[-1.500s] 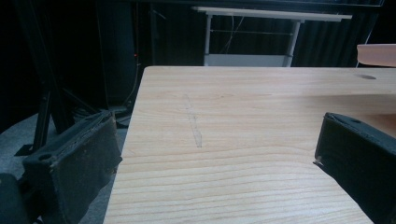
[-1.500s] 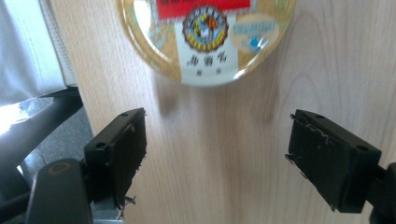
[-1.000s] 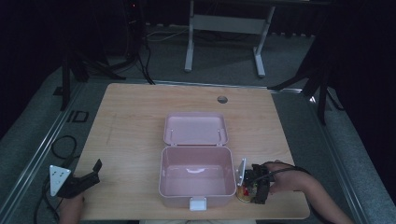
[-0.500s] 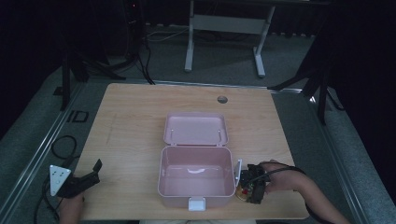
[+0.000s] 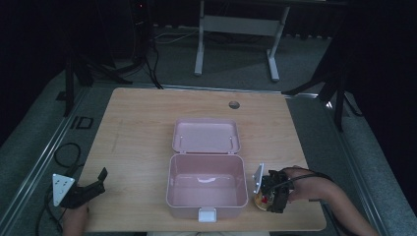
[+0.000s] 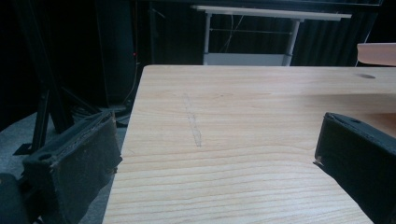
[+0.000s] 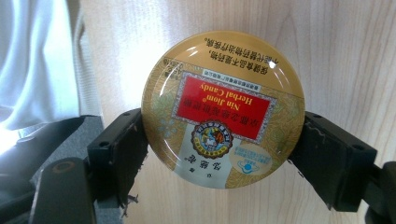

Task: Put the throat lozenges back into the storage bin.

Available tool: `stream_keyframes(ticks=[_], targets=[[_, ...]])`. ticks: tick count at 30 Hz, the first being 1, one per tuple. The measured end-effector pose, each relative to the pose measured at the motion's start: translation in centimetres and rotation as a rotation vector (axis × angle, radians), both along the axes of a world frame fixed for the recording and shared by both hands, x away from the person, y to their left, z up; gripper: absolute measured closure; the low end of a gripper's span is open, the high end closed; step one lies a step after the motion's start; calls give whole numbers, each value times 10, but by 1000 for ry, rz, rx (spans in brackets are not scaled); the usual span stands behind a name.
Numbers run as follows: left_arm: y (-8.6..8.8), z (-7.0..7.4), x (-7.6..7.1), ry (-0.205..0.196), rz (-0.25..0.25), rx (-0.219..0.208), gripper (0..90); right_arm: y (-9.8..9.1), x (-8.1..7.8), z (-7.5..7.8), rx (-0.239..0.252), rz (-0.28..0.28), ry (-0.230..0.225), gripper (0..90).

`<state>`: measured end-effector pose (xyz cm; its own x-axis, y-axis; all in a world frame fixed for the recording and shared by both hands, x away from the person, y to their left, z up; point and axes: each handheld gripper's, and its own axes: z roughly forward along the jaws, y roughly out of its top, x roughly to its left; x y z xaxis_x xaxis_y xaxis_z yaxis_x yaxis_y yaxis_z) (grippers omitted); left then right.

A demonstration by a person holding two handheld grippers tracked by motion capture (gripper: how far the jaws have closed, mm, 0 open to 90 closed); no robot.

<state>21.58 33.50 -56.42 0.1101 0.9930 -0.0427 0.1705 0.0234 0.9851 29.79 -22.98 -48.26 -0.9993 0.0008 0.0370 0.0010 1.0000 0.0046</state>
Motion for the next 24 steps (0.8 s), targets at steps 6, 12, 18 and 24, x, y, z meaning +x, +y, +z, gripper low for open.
stream_keyframes(ticks=[6, 12, 18, 24], targets=[[0, 0, 0, 0, 0, 0, 3, -2, -3, 14, 5, -1, 0, 207], [0, 0, 0, 1, 0, -1, 3, 0, -6, 27, 6, 1, 3, 207], [0, 0, 0, 2, 0, 0, 3, 5, -9, 49, 10, 5, -4, 207], [0, 0, 0, 3, 0, -2, 3, 9, -11, 69, 39, 7, -22, 208]])
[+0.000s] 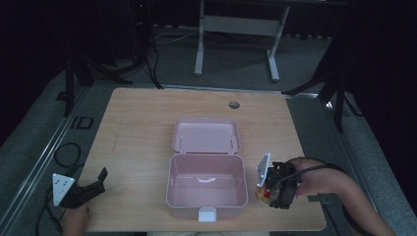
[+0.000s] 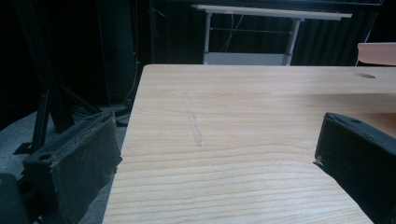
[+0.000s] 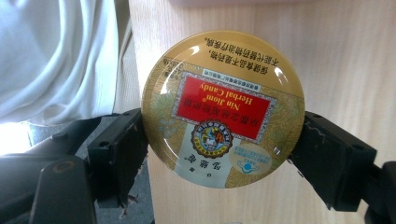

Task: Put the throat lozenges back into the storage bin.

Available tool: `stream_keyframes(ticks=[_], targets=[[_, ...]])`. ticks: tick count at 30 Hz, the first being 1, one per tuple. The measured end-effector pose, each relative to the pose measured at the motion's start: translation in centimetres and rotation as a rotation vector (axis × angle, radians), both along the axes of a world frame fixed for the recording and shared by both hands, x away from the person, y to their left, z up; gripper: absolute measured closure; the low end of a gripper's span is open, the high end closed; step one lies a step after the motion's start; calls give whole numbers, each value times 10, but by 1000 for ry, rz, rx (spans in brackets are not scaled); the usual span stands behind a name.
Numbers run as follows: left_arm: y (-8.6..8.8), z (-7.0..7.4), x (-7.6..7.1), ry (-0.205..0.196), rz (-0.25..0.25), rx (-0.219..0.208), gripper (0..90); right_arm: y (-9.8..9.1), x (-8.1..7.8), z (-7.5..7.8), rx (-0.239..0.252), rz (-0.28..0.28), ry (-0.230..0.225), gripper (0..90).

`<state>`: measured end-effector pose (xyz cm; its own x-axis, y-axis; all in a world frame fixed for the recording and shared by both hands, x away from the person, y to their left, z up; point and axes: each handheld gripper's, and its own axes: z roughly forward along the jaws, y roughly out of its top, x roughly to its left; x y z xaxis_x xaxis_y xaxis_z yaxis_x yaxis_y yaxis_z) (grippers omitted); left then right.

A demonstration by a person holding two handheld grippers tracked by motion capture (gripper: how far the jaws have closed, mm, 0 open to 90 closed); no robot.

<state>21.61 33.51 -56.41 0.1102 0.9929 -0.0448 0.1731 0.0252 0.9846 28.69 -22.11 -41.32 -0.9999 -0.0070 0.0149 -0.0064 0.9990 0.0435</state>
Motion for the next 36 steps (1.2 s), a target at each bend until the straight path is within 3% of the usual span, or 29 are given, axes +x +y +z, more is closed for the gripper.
stream_keyframes(ticks=[2, 8, 23, 36], targets=[[0, 0, 0, -1, 1, 0, 3, 4, 0, 14, 29, -4, -15, 208], [0, 0, 0, 1, -1, -1, 3, 18, 0, 32, 55, 24, -48, 208], [0, 0, 0, 2, -5, -2, 3, 60, 0, 48, 121, 95, -54, 208], [1, 0, 0, 1, -10, -3, 3, 97, 2, 31, 108, 141, -22, 208]])
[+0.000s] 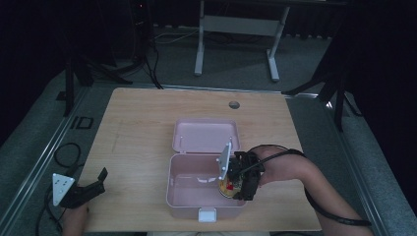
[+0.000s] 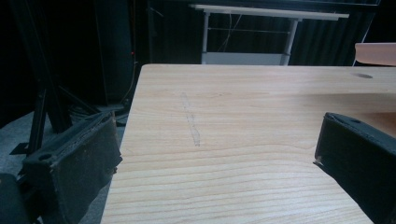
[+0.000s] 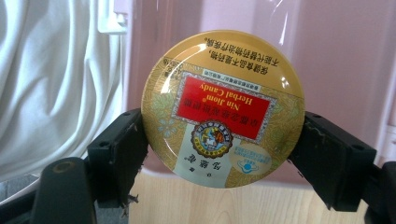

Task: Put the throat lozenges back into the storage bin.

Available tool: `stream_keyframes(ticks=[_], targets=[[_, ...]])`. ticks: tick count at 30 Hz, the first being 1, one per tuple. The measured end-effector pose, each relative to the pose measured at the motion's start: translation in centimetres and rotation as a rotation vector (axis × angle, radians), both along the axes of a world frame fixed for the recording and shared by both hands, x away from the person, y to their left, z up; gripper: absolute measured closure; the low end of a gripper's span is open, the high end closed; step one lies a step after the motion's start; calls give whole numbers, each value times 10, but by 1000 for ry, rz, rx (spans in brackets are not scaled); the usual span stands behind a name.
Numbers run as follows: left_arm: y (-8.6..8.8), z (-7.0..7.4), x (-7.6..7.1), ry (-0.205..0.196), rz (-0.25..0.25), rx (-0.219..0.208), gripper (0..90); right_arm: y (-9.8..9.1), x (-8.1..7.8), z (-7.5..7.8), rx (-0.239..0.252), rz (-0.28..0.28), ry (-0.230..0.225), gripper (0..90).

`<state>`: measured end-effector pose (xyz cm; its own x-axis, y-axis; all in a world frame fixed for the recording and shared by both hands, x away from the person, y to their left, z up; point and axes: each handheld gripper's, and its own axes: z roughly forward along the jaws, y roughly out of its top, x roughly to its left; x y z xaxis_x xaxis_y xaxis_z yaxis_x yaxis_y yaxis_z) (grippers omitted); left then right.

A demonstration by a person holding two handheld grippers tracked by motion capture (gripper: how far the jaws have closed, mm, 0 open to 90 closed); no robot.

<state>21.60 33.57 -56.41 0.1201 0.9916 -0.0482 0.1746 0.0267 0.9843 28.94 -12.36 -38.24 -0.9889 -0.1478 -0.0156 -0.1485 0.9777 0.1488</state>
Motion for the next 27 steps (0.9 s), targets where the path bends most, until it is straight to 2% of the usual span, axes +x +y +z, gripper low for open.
stream_keyframes(ticks=[6, 9, 12, 20, 24, 25, 27], targets=[[0, 0, 0, -1, 0, 0, 3, 6, 7, -22, -36, -24, 27, 208], [0, 0, 0, -1, 1, 1, 3, 7, 8, -25, -41, -27, 30, 208], [0, 0, 0, -1, 1, 3, 3, 9, 13, -38, -58, -46, 36, 208], [0, 0, 1, 0, -4, 5, 3, 12, 15, -63, -133, -77, 49, 207], [0, 0, 1, 1, -6, 6, 3, 12, 17, -75, -169, -102, 71, 205], [-1, 0, 1, 1, -6, 6, 3, 12, 16, -75, -164, -98, 55, 205], [-1, 0, 1, 2, -7, 6, 3, 13, 17, -75, -161, -100, 61, 202]])
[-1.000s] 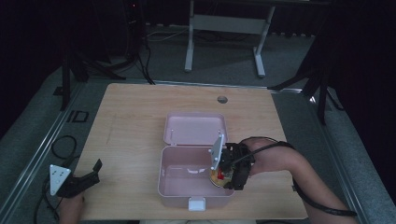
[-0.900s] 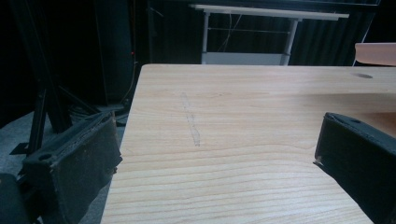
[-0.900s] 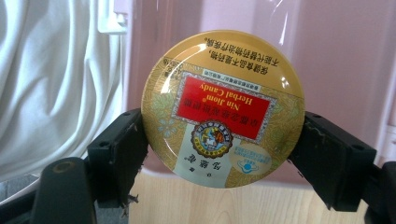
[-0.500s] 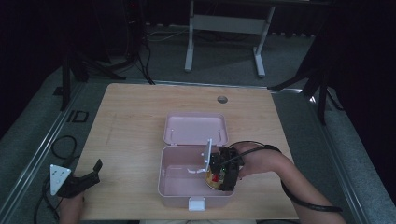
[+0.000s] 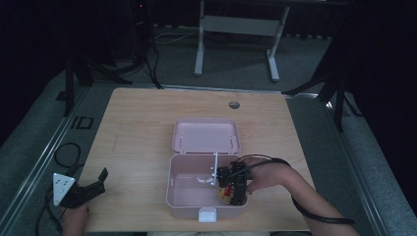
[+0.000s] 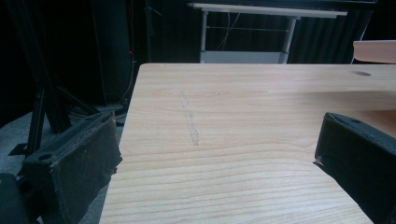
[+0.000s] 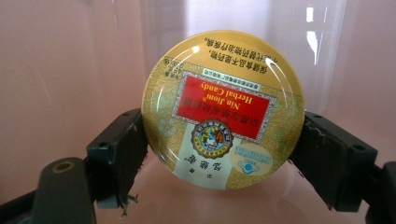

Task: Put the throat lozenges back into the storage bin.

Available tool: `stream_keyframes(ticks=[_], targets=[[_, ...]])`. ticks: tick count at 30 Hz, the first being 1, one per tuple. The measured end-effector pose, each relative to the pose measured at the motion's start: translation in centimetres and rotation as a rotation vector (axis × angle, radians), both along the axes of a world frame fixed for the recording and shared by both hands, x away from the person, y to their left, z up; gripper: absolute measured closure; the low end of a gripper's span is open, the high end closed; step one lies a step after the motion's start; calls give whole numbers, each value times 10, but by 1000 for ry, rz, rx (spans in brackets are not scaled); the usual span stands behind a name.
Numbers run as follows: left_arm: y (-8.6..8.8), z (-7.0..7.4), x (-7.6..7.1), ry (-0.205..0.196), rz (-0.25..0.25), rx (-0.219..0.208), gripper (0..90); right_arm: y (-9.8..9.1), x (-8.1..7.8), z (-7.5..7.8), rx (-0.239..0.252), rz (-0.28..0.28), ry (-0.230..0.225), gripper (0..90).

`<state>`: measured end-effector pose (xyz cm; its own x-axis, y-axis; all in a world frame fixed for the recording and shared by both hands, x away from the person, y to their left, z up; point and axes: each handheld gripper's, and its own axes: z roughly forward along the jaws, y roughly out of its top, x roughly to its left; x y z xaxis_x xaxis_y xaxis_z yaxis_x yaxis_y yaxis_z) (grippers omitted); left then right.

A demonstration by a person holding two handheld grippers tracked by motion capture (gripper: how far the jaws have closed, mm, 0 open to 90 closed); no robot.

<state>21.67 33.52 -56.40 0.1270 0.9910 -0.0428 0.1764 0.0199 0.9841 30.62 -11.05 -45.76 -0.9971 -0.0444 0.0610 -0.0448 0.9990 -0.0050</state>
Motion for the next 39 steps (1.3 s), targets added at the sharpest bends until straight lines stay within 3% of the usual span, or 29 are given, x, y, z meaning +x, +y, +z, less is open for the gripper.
stream_keyframes(ticks=[6, 9, 19, 25, 27, 31, 39], targets=[[0, 0, 0, 2, -2, 0, 3, -1, -1, 1, -4, 5, 35, 146], [0, 0, 0, -1, 0, 0, 3, -2, -2, 6, 12, 4, 30, 133], [0, 0, 0, -1, -1, -1, 3, -27, 1, 65, 273, -21, -33, 125], [0, 0, 0, -2, 1, 0, 3, -62, 7, 85, 349, -76, -84, 115], [0, 0, 0, -3, 2, 0, 3, -75, 11, 84, 367, -101, -104, 115], [0, 0, 0, -2, 1, 1, 3, -100, 19, 70, 377, -159, -98, 115], [0, 0, 0, -2, 3, 0, 3, -134, 35, 18, 363, -269, -30, 133]])
